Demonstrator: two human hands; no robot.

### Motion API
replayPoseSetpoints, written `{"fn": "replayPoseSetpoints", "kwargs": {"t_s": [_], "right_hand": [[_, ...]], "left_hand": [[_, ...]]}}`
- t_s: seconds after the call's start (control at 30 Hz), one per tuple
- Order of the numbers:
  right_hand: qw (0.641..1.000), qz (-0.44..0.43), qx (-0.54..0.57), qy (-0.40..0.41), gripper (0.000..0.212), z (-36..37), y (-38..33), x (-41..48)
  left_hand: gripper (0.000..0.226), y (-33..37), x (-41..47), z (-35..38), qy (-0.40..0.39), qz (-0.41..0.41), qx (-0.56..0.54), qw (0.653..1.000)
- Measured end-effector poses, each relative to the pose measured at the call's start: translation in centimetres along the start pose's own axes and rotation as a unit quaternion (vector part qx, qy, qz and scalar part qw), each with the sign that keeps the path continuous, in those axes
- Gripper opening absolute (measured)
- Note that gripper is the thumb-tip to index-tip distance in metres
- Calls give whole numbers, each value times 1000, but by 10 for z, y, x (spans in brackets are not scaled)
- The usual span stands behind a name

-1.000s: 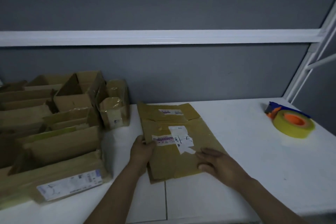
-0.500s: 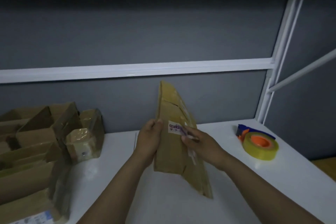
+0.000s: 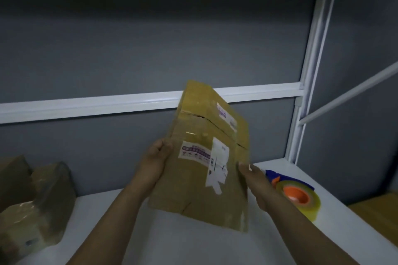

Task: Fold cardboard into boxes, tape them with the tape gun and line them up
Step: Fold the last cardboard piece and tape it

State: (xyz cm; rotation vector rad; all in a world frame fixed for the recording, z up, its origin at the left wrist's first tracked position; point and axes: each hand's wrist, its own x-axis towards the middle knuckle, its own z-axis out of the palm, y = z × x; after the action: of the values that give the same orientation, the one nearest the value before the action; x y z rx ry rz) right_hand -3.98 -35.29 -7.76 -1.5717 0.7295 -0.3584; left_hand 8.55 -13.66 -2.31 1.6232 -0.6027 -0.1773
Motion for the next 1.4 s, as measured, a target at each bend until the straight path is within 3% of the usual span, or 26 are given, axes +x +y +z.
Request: {"fn": "replayPoseSetpoints", "kwargs": {"t_s": [0.07, 0.13, 0.23, 0.37, 0.5, 0.6, 0.7, 0.8, 0.87, 0.97, 1.1, 1.2, 1.3, 1.4], "right_hand": [[996, 68, 59, -6, 47, -8, 18, 20], [994, 73, 87, -2, 41, -11, 27, 36], [994, 32, 109, 5, 26, -19, 29, 51], [984, -57, 156, -67, 18, -36, 20, 55], [974, -104, 148, -139, 21, -48, 5, 58], [970, -146, 99, -167, 29, -63, -10, 57], [960, -188, 28, -205, 24, -85, -30, 49], [946, -187, -84, -251, 13, -101, -45, 44], [938, -172, -113, -279, 20, -107, -50, 40], [935, -147, -69, -315, 41, -106, -50, 36], [946, -114, -39, -300, 23, -99, -49, 40], [944, -132, -61, -297, 16, -98, -55, 41], [927, -228, -171, -245, 26, -98, -66, 38], [903, -299, -242, -193, 24, -98, -74, 41]], "left_hand": [[25, -13, 6, -3, 6, -20, -30, 999], [25, -27, 9, -3, 13, -30, -19, 999], [32, -45, 11, -1, 92, -23, 86, 992], [34, -68, 6, 10, 186, -29, 199, 962], [18, -87, -5, 43, 218, -14, 241, 946], [40, -97, -6, 69, 224, -36, 258, 939], [78, -85, -13, 104, 183, -56, 303, 933], [86, -50, -21, 146, 89, 6, 226, 970], [82, -31, -26, 168, 49, 7, 178, 983], [81, -13, -29, 186, 34, 11, 124, 992], [66, -1, -30, 191, 11, 14, 67, 998], [61, 9, -26, 176, -45, 76, 120, 989], [54, 19, -13, 159, -92, 134, 242, 956], [40, 28, -1, 143, -59, 147, 286, 945]]}}
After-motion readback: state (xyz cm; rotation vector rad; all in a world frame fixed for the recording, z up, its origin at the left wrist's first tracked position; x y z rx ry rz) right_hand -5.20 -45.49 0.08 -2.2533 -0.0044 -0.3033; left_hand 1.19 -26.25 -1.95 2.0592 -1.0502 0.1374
